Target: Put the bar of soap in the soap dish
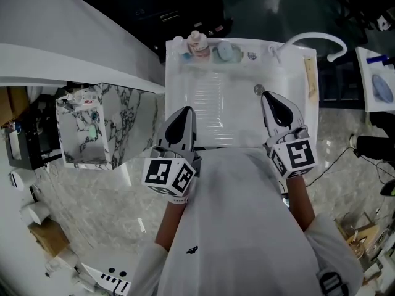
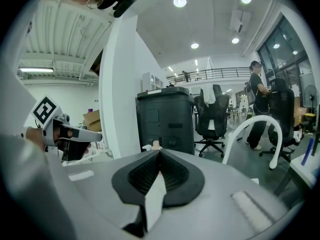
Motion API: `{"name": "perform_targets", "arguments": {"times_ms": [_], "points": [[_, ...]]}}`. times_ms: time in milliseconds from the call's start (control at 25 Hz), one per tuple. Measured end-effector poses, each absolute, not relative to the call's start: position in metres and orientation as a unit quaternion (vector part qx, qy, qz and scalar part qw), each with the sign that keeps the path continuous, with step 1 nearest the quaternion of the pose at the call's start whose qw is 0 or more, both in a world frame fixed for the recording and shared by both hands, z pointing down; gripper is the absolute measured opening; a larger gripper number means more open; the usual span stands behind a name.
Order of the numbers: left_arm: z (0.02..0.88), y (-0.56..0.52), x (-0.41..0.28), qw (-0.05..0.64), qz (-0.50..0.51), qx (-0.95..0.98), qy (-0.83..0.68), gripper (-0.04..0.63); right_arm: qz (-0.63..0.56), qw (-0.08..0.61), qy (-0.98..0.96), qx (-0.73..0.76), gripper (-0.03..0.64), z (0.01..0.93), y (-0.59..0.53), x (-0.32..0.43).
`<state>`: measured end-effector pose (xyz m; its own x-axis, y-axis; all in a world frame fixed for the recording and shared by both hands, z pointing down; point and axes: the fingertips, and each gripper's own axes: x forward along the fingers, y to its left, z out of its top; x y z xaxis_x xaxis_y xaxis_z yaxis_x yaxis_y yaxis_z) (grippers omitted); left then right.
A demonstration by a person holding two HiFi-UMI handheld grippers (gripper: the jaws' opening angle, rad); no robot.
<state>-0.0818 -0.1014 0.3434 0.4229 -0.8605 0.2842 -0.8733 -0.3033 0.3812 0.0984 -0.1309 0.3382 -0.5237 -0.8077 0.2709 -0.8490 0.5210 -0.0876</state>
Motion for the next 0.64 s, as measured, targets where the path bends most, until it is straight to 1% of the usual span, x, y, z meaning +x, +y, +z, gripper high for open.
{"name": "perform_targets", "arguments": {"times_ms": [640], "points": [[0.3464, -0.1003, -0.0757, 0.251, 0.020, 0.807, -0.534, 0.008, 0.102, 0.106, -0.866, 0.478, 0.012, 0.3395, -0.1355, 0.0975]]}}
